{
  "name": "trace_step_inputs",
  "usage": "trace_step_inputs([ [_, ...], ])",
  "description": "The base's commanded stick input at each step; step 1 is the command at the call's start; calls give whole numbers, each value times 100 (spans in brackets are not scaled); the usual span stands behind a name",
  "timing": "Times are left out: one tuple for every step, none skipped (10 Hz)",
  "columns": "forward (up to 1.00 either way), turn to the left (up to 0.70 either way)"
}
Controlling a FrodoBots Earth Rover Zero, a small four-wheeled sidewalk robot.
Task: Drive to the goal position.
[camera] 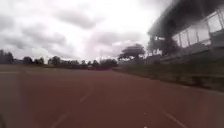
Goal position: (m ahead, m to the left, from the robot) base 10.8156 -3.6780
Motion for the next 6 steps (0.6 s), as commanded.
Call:
trace_step_inputs([
  [70,0],
  [70,0],
  [70,0],
  [70,0],
  [70,0],
  [70,0],
])
